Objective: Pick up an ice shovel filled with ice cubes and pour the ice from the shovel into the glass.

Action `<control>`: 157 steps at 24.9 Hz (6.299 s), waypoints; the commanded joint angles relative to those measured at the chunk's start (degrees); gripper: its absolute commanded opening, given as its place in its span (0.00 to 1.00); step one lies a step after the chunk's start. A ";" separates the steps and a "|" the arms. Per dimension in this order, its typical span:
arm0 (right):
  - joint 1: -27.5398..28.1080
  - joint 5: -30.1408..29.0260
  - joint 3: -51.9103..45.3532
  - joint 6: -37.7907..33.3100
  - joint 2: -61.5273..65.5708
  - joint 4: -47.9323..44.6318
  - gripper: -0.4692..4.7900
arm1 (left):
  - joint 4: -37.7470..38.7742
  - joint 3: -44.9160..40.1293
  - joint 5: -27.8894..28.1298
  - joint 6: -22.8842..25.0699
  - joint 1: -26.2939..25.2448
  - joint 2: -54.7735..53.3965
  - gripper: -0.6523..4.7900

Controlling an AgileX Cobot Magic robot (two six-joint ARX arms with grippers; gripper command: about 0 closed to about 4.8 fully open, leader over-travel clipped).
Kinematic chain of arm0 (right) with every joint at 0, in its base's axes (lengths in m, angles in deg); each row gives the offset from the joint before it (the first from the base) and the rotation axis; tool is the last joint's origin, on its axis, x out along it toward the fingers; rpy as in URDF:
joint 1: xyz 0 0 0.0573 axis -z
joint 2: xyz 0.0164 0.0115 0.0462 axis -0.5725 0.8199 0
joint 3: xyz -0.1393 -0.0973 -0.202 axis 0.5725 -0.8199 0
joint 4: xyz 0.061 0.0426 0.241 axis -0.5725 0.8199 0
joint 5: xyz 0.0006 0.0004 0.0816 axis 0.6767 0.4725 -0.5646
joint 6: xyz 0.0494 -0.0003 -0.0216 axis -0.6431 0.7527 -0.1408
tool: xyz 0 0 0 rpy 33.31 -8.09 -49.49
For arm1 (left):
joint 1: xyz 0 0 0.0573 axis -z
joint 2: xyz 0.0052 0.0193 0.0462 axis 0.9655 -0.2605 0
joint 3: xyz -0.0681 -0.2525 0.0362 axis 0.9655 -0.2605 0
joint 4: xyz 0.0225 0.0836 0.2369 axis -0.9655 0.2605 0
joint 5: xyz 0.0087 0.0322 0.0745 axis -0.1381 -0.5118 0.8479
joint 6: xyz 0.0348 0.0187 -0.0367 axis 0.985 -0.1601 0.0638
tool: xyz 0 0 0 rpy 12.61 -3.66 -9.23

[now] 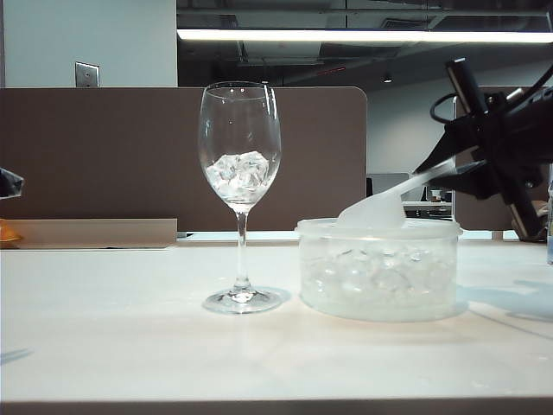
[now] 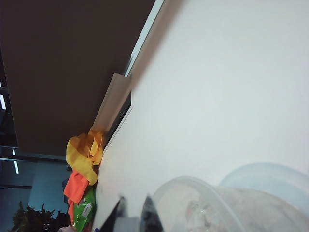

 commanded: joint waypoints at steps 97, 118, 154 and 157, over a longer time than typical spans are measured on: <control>13.27 6.05 -1.57 51.28 -75.19 58.93 0.08 | 0.09 0.00 -0.35 -0.15 -25.83 -0.04 0.17; 13.70 7.26 -13.42 70.88 -75.38 58.86 0.08 | 0.09 0.00 -0.35 -0.15 -25.83 -0.04 0.17; 16.87 6.08 -25.62 68.85 -84.43 48.50 0.08 | 0.09 0.00 -0.35 -0.15 -25.83 -0.04 0.17; 16.87 6.10 -26.34 68.87 -84.43 48.09 0.08 | 0.09 0.00 -0.35 -0.15 -25.83 -0.04 0.17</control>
